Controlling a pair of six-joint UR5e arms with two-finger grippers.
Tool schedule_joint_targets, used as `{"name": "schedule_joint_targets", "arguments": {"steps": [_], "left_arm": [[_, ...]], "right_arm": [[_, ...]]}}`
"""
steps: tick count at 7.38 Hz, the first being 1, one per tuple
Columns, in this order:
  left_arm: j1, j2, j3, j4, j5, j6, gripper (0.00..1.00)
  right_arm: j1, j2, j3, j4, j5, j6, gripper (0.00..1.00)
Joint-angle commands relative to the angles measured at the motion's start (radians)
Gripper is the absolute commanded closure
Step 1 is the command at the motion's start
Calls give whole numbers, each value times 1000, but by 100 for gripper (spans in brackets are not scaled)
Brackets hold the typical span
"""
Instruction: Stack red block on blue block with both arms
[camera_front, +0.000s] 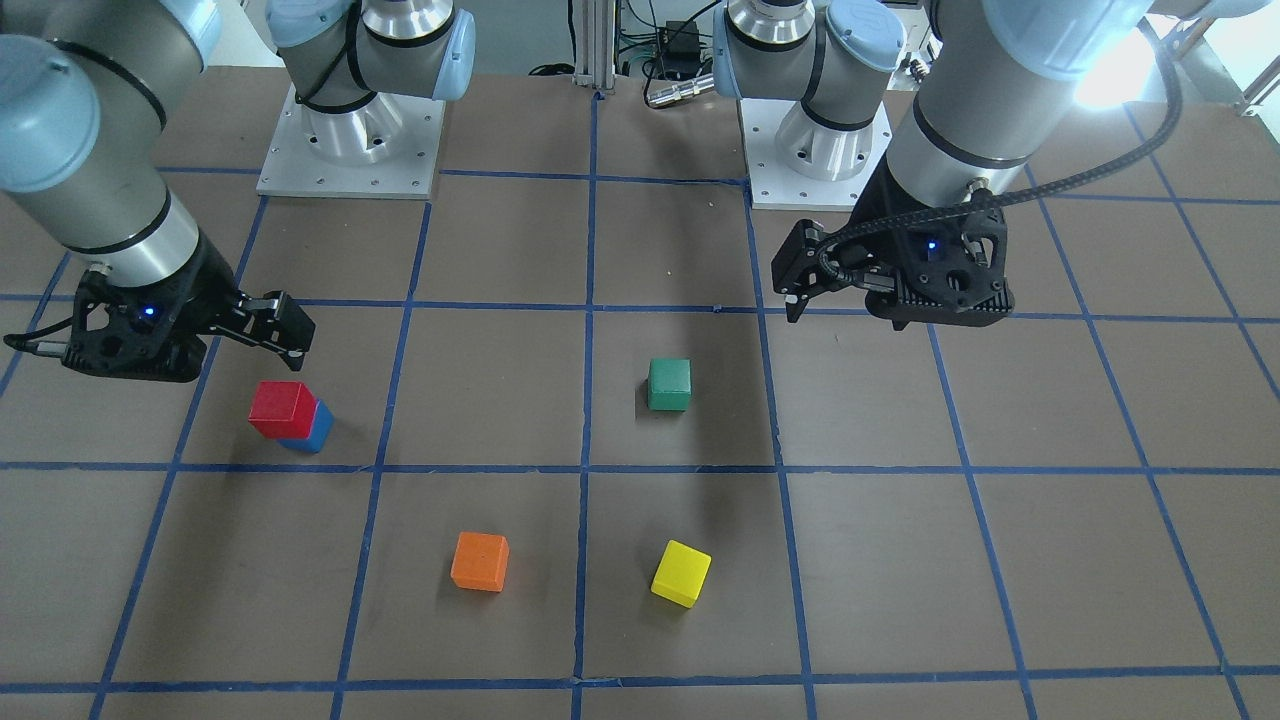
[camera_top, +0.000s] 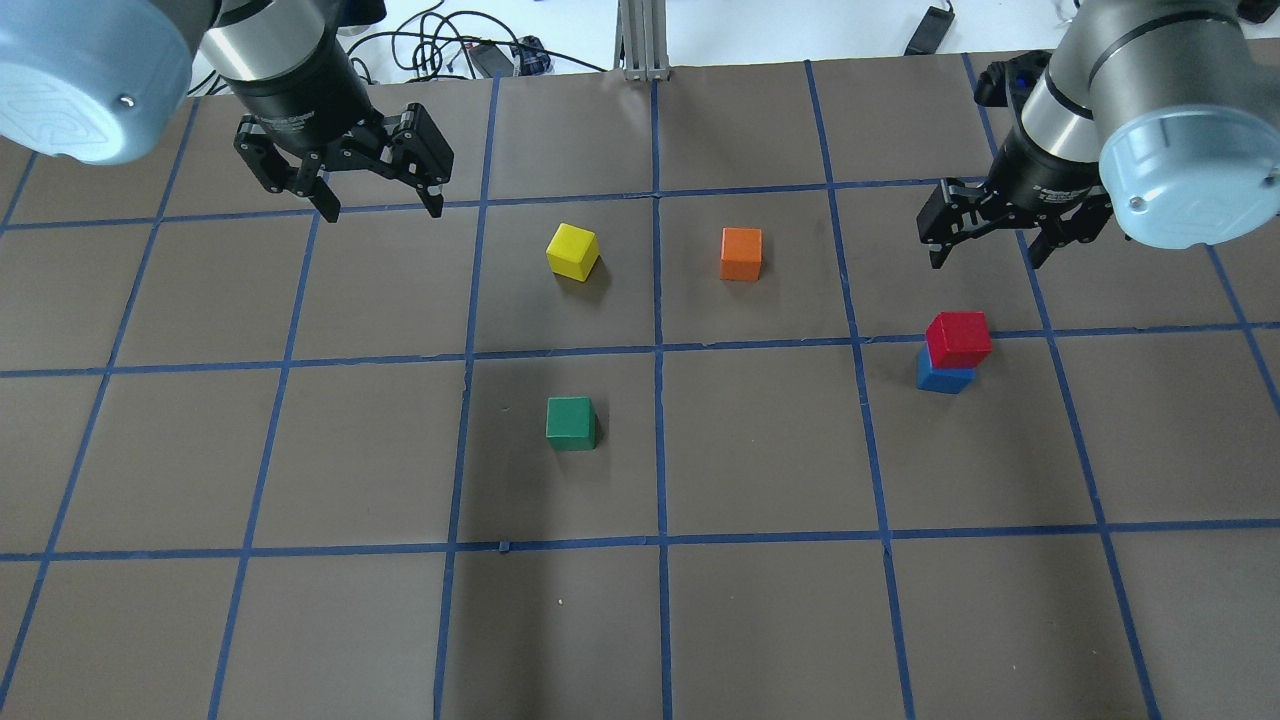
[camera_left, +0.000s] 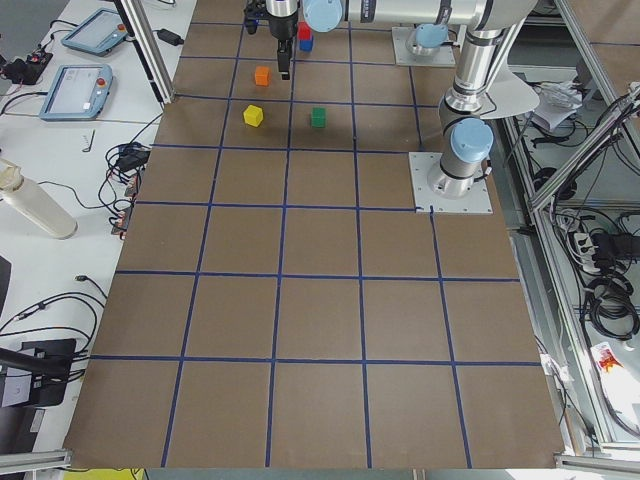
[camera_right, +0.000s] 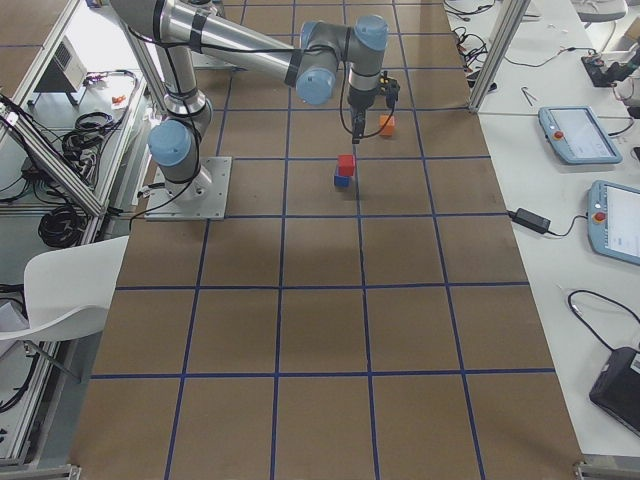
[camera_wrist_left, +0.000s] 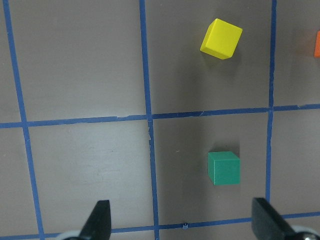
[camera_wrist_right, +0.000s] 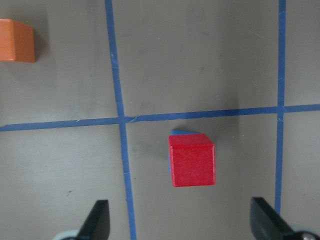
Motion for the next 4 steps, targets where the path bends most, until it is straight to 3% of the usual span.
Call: {"name": "schedule_joint_targets", "arguments": {"steps": [1, 4], "left_arm": [[1, 3, 1, 2, 1, 0, 0], [-6, 10, -1, 32, 3, -11, 0]], "right_arm": [[71, -85, -84, 108, 5, 70, 0], [63, -81, -114, 126, -6, 73, 0]]}}
